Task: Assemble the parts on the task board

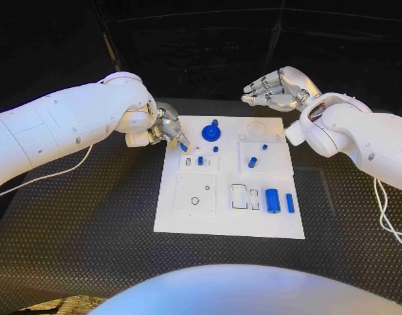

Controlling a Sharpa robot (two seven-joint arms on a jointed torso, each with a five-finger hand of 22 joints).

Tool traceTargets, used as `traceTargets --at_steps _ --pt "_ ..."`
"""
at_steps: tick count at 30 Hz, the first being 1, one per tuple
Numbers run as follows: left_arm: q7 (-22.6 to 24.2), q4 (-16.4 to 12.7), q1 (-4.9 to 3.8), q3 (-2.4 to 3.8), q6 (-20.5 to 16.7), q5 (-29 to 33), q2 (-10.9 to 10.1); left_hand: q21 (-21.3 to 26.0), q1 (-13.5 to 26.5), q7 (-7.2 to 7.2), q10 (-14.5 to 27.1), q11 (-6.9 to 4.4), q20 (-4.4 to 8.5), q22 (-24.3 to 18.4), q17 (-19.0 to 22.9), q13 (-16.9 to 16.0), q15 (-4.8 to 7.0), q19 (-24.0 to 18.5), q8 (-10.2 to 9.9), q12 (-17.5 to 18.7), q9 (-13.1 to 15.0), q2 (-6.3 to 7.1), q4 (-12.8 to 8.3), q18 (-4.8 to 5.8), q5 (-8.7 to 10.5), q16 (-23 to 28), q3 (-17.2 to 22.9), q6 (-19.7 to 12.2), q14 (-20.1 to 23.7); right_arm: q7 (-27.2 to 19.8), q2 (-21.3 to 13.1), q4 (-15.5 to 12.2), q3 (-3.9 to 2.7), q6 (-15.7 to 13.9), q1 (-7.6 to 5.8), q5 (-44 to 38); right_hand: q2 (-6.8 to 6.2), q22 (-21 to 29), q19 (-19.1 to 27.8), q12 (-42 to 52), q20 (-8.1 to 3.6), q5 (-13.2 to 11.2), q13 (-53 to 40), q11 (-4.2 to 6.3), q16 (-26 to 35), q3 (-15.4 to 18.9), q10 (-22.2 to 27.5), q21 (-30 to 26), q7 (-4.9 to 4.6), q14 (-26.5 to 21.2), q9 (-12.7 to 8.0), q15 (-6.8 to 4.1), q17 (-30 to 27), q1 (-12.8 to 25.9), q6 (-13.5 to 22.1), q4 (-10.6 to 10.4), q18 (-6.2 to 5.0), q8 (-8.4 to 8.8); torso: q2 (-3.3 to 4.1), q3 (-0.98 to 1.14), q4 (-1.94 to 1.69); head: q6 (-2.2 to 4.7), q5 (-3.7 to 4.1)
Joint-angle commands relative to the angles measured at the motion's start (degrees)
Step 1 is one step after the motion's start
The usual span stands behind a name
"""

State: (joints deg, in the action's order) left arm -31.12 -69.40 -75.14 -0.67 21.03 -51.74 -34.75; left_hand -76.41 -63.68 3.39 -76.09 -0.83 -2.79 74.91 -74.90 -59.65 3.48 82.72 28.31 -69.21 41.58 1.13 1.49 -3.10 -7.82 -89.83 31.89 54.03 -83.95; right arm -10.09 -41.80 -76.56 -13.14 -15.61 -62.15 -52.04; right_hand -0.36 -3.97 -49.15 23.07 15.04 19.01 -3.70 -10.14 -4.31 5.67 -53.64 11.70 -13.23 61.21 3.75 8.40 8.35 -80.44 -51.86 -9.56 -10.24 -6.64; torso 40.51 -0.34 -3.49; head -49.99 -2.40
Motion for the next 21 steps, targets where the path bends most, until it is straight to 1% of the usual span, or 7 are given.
traceTargets --at_steps 1,3,5,9,12,16,21 --pt "1.0 -2.7 0.04 -0.64 -6.2 -0.3 -1.3 0.2 0.3 -0.13 -0.6 -0.07 0.27 3.1 -15.1 -0.1 0.41 0.1 0.3 -0.1 0.1 -0.13 -6.5 -0.54 -0.37 -0.2 7.1 -0.2 -6.0 -0.3 0.0 0.0 -0.01 0.4 -0.07 0.2 0.41 0.1 -0.4 0.3 0.14 0.4 0.1 -0.12 0.2 0.1 0.0 -0.2 -0.46 0.1 0.1 -0.06 -0.1 0.3 -0.5 0.1 -0.28 0.30 0.07 -0.05 0.13 -0.01 -0.24" --pt "1.1 -4.3 0.21 -1.17 -8.0 -1.6 -2.1 0.2 0.3 -0.14 -0.6 -0.08 0.28 3.1 -15.1 0.0 0.42 0.1 0.3 -0.1 0.1 -0.06 -6.6 -0.54 -0.37 -0.2 7.2 -0.2 -6.0 -0.3 0.0 0.0 -0.01 0.4 0.01 0.2 0.41 0.1 -0.4 0.3 0.14 0.4 0.1 -0.12 0.2 0.1 0.0 -0.2 -0.46 0.1 0.1 -0.06 -0.1 0.3 -0.5 0.1 -0.28 0.30 0.05 -0.09 0.09 -0.01 -0.30" --pt "1.2 -5.6 0.44 -1.50 -9.8 -3.1 -2.7 0.1 0.5 -0.16 -0.6 -0.11 0.30 3.2 -15.1 -0.1 0.44 0.1 0.4 -0.1 0.2 0.08 -6.7 -0.52 -0.39 -0.2 7.5 -0.1 -6.0 -0.3 0.0 0.0 0.00 0.5 0.06 0.2 0.41 0.1 -0.4 0.3 0.14 0.4 0.1 -0.12 0.2 0.1 0.0 -0.2 -0.46 0.1 0.1 -0.06 -0.1 0.3 -0.5 0.1 -0.28 0.30 0.03 -0.16 0.02 -0.01 -0.32" --pt "1.5 -8.1 1.23 -1.93 -14.1 -7.2 -3.5 0.0 0.6 -0.21 -0.8 -0.17 0.34 3.3 -15.1 -0.3 0.50 0.2 0.7 -0.3 0.4 0.37 -6.9 -0.49 -0.41 -0.2 8.0 0.0 -6.0 -0.3 0.0 0.0 0.00 0.5 0.20 0.2 0.41 0.1 -0.4 0.3 0.14 0.4 0.1 -0.12 0.2 0.1 0.0 -0.2 -0.46 0.1 0.1 -0.06 -0.1 0.3 -0.5 0.1 -0.28 0.30 0.05 -0.09 0.04 -0.01 -0.54" --pt "1.5 -9.0 1.58 -2.03 -15.5 -8.3 -3.8 -0.1 0.7 -0.22 -0.9 -0.18 0.36 3.4 -15.1 -0.4 0.52 0.3 0.8 -0.3 0.4 0.45 -7.0 -0.47 -0.42 -0.2 8.2 0.0 -6.0 -0.3 0.1 0.1 0.00 0.6 0.25 0.2 0.41 0.1 -0.4 0.3 0.14 0.4 0.1 -0.12 0.2 0.1 0.0 -0.2 -0.46 0.1 0.1 -0.06 -0.1 0.3 -0.5 0.1 -0.28 0.30 0.09 -0.06 0.14 -0.01 -0.61" --pt "1.3 -10.1 2.23 -2.11 -16.9 -10.4 -4.1 -0.2 0.7 -0.23 -0.9 -0.20 0.37 3.5 -15.1 -0.5 0.53 0.4 0.8 -0.4 0.4 0.51 -7.0 -0.44 -0.42 -0.2 8.3 0.0 -6.0 -0.3 0.0 0.1 0.01 0.6 0.31 0.2 0.41 0.1 -0.4 0.3 0.14 0.4 0.1 -0.12 0.2 0.1 0.0 -0.2 -0.46 0.1 0.1 -0.06 -0.1 0.3 -0.5 0.1 -0.28 0.30 0.12 -0.03 0.13 -0.01 -0.58" --pt "1.0 -10.9 3.02 -2.14 -17.1 -11.6 -4.2 -0.3 0.8 -0.23 -1.0 -0.21 0.39 3.6 -15.1 -0.6 0.55 0.4 0.9 -0.5 0.4 0.55 -7.0 -0.40 -0.42 -0.2 8.4 0.0 -6.0 -0.3 0.0 0.1 0.01 0.6 0.34 0.3 0.41 0.1 -0.4 0.3 0.14 0.4 0.1 -0.12 0.2 0.1 0.0 -0.2 -0.46 0.1 0.1 -0.06 -0.1 0.3 -0.5 0.1 -0.28 0.30 0.17 -0.01 0.16 -0.01 -0.61"
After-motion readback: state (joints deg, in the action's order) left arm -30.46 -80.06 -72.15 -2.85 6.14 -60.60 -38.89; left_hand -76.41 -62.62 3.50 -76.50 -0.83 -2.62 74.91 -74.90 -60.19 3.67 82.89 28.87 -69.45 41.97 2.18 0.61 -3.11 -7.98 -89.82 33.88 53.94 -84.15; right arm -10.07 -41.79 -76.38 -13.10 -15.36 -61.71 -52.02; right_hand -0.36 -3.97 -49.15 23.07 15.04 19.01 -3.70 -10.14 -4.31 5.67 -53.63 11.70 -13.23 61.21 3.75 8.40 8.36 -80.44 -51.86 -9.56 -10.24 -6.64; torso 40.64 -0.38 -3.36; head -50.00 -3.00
